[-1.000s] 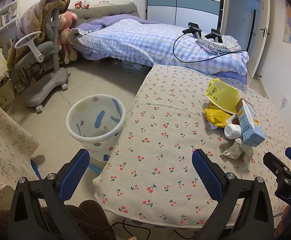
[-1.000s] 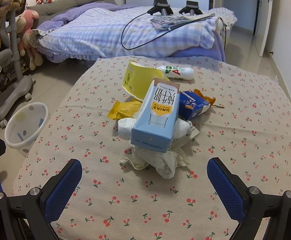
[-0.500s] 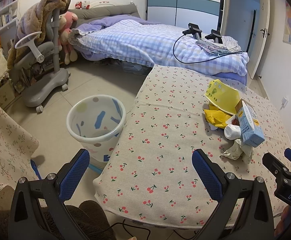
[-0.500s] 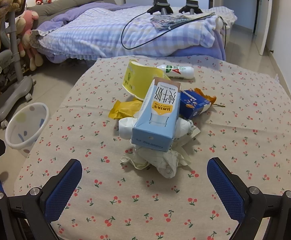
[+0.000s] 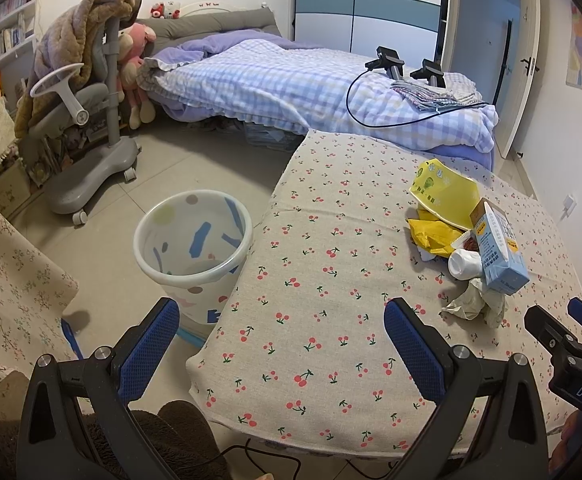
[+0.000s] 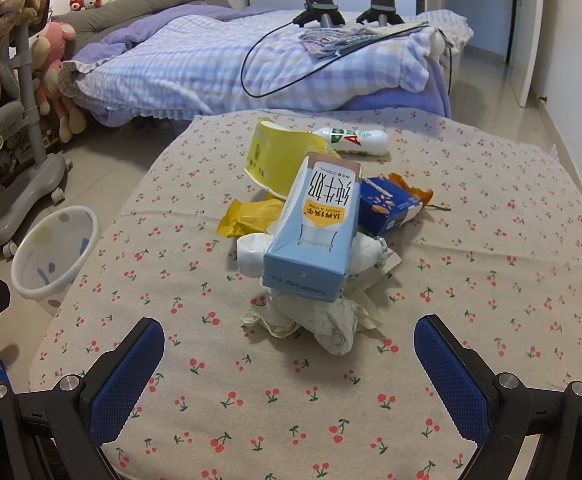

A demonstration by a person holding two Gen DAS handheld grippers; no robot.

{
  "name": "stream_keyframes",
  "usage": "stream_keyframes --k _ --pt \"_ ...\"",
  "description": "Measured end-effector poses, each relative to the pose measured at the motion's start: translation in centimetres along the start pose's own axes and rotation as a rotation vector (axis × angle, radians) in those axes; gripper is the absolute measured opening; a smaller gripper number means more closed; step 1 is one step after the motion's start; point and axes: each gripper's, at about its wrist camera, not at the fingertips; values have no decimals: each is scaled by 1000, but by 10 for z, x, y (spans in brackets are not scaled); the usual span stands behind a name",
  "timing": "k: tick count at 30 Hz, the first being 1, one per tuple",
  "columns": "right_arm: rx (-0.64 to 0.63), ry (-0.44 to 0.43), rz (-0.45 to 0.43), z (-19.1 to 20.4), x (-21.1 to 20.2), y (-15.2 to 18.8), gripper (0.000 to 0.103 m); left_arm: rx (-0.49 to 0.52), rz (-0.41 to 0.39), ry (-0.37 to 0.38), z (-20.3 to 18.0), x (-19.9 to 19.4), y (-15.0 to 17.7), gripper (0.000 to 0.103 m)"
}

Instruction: Collect trash

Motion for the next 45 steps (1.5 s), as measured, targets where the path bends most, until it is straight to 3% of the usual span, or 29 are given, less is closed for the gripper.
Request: stream_keyframes --k 24,32,37,43,45 --pt "15 -20 20 -1 1 -4 103 -2 6 14 1 0 -1 103" --pt "11 -44 135 -19 18 -34 103 67 123 65 -3 22 -18 103" --pt "48 -119 250 -30 49 -56 103 134 160 53 -11 33 -35 103" --pt "105 -138 309 -36 85 -72 102 182 251 68 -21 56 -55 103" --pt "121 -150 320 -36 97 -75 97 203 273 64 -25 65 -60 103"
Point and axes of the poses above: each gripper's, at about its wrist camera, not at the fingertips, and x roughly the way its jaws point, z to its left, y to its underside, and after that the axes turned 12 degrees about y, right-handed
